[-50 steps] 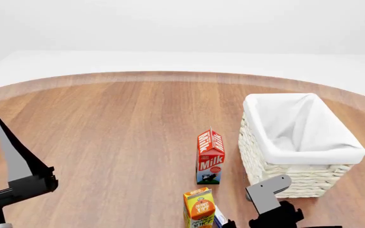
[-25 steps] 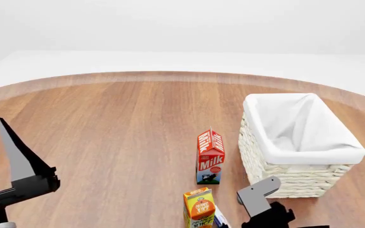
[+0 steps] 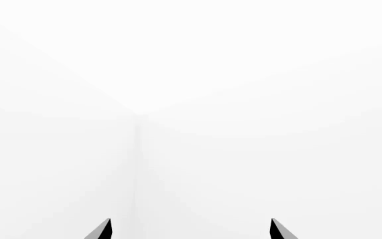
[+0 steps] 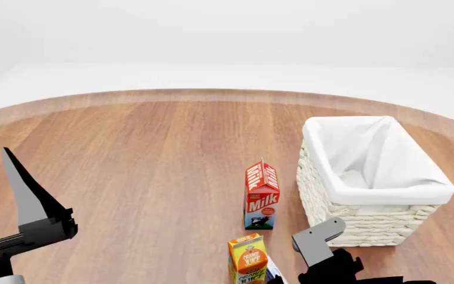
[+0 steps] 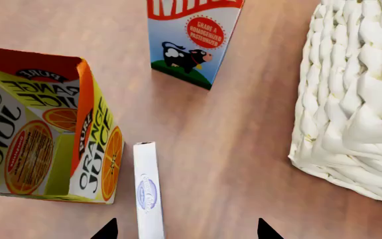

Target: Pick up the cream cheese box and the butter, and put them in the basket.

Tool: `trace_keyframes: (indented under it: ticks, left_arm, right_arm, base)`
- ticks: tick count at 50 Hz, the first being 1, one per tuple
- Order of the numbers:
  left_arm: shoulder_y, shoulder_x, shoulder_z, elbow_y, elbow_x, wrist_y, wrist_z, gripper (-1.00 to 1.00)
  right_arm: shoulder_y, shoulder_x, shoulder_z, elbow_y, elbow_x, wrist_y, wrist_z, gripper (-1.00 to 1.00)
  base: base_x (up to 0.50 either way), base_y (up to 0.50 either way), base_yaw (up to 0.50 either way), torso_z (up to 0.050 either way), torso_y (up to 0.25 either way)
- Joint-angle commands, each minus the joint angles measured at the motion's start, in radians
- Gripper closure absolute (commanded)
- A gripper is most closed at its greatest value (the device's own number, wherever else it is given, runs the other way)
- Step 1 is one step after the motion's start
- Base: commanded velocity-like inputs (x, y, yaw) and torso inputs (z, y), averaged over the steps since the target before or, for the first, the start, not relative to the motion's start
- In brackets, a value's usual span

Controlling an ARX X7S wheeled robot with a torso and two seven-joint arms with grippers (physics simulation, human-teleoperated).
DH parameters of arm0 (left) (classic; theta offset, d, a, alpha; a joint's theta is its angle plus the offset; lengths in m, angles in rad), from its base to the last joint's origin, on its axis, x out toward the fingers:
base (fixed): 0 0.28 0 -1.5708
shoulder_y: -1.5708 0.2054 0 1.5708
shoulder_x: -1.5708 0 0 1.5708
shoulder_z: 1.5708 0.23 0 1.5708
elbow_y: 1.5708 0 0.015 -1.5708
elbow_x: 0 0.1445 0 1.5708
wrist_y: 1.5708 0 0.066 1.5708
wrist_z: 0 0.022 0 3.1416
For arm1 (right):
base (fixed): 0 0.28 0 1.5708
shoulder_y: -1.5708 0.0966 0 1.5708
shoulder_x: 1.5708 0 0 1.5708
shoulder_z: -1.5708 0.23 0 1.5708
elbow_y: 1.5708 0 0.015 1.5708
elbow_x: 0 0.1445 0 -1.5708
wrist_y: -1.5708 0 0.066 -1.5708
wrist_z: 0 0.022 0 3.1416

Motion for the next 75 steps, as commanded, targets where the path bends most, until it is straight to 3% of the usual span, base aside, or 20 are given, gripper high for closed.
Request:
trace_keyframes:
  ticks: [1,75]
  left_arm:
    - [-0.001,-0.003,0.001,-0.007,-0.003,0.002,-0.003,-1.00]
    - [-0.003,-0.018,0.019,-0.031,-0.009,0.005,-0.023,-1.00]
  right_arm:
    - [-0.012,-0.029,-0.001,0.027,-0.001,0.010,-0.007,-1.00]
    - [-0.082,-0.119,0.007,0.160,0.007,0.044,-0.051,-1.00]
  base:
    - [0.00,0.00,0.00,0.000,0.000]
    - [0.00,0.00,0.00,0.000,0.000]
